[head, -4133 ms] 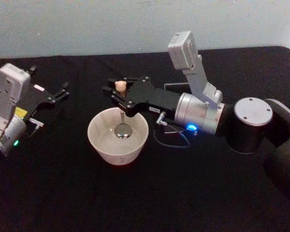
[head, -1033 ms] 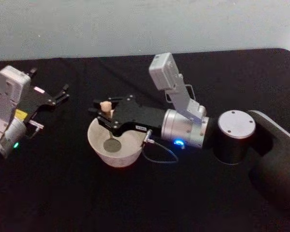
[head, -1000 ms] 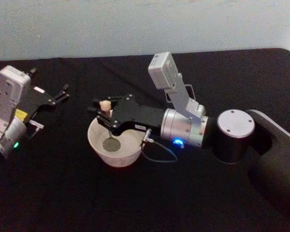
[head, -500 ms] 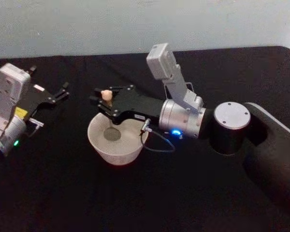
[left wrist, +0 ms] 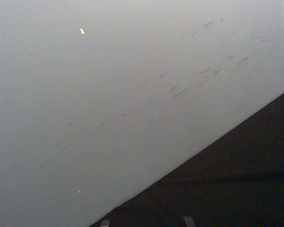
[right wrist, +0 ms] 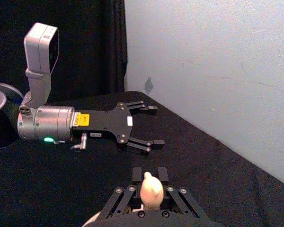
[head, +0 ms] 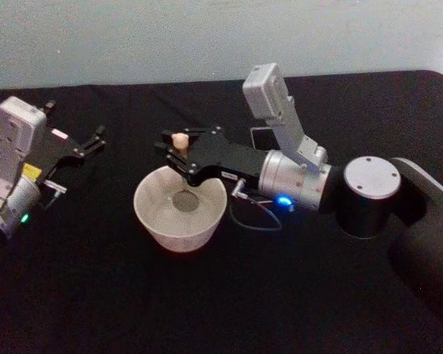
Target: Pick up the stirring spoon with one hand, stir inside the cup, then place it back in its original position.
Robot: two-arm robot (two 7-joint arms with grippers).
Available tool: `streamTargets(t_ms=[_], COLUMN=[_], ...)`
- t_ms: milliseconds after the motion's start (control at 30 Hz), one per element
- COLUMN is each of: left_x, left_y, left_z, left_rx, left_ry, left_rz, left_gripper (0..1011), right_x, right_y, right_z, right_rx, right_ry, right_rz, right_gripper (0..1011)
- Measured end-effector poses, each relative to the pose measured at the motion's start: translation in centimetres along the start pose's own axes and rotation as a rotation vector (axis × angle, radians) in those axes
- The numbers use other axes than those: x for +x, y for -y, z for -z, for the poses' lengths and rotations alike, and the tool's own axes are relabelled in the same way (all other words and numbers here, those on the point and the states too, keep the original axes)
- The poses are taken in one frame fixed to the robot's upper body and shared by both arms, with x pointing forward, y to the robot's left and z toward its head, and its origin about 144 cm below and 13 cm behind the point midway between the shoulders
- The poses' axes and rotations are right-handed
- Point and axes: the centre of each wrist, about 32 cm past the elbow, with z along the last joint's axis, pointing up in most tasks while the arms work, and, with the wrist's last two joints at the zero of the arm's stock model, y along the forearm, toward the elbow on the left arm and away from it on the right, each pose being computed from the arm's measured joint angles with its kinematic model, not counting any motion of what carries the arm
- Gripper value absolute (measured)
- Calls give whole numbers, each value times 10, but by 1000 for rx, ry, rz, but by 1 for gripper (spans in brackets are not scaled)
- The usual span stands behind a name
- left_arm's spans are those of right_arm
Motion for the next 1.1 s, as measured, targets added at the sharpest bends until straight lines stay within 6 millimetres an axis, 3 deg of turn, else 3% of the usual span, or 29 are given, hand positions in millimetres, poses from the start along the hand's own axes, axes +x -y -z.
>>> streamTargets(t_ms=[500, 1100], left_x=[0, 0], left_y=[0, 0], left_z=[0, 0], left_rx=[0, 0], left_ry=[0, 0], left_rz=[0, 0], left_gripper=[1001, 1001], right_x=[-8, -17], right_y=[15, -2], right_z=[0, 0], right_rx=[-8, 2], right_ry=[-10, -19], right_rz=[-12, -68], right_gripper=[209, 208])
